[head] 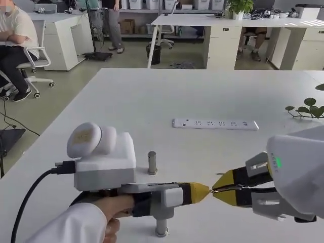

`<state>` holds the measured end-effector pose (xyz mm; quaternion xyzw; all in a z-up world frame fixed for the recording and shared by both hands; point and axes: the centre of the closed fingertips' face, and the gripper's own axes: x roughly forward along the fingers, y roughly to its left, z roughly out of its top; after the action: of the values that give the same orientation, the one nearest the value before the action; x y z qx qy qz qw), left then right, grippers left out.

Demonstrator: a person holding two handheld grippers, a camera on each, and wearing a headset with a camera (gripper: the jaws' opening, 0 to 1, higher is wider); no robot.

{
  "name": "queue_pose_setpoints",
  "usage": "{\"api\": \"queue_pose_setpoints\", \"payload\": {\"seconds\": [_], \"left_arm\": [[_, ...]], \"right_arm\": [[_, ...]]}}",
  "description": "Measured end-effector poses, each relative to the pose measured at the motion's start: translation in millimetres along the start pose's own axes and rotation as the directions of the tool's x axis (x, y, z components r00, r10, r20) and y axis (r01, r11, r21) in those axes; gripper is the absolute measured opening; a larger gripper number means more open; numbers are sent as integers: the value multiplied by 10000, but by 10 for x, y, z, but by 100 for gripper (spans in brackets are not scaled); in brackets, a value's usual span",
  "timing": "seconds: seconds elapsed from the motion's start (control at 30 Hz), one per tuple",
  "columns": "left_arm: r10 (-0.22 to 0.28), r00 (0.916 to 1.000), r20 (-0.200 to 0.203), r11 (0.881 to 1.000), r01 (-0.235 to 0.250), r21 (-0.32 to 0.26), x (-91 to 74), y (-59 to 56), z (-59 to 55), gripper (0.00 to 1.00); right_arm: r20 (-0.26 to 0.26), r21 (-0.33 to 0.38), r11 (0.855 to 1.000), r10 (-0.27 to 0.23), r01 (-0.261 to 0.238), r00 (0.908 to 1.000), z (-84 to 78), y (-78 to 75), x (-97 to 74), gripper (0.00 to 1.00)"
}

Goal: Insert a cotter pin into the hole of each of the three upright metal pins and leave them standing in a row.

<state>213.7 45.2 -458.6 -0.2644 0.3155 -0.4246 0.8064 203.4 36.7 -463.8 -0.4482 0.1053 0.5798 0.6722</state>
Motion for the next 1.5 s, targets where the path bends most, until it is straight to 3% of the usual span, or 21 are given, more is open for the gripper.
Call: {"api": "queue_pose_setpoints", "payload": {"seconds": [0.27, 0.4, 0.6, 0.9, 1.0, 1.13, 1.23, 1.27, 1.33, 1.4, 1.5], "left_arm": [[-107, 9997, -236, 9961, 86, -884, -25, 15, -40, 1], [-21, 10000, -69, 9994, 19, -333, -36, 4, -29, 0], [-17, 9998, -193, 9999, 21, 170, -49, -13, -77, 0], [-75, 9997, -214, 9995, 81, 295, -102, -23, -96, 0], [-135, 9998, -124, 9994, 139, 330, -134, -18, -86, 0], [-146, 9999, -79, 9994, 148, 326, -152, -10, -87, 0], [-176, 9998, -5, 9992, 176, 351, -176, -11, -81, 0], [-150, 9999, 6, 9988, 150, 461, -184, -8, -79, 0], [-119, 9999, 51, 9973, 115, 724, -201, -8, -72, 0], [-135, 9999, 26, 9954, 132, 953, -213, -14, -70, 0], [-654, 9978, 79, 9874, 635, 1447, -234, -110, -65, 0]], "right_arm": [[84, -207, 9996, 189, -187, 9998, 25, 27, 6, 0], [119, -359, 9993, 110, -106, 9999, 36, 22, 8, 0], [138, -486, 9985, 258, -251, 9996, 42, 69, 6, 0], [355, -187, 9994, 285, -279, 9990, 85, 104, 9, 0], [584, -753, 9971, 133, -89, 9982, 121, 102, 13, 0], [853, -341, 9992, 222, -194, 9961, 137, 96, 12, 1], [1276, 174, 9995, 244, -268, 9915, 173, 90, -7, 12], [1347, 498, 9974, 445, -517, 9899, 172, 121, -14, 10], [1404, 807, 9956, 366, -482, 9894, 153, 87, -25, 7], [1660, 1608, 9839, 511, -782, 9848, 142, 103, -28, 11], [2503, 2682, 9532, 710, -1396, 9656, 194, 125, -65, 13]]}}
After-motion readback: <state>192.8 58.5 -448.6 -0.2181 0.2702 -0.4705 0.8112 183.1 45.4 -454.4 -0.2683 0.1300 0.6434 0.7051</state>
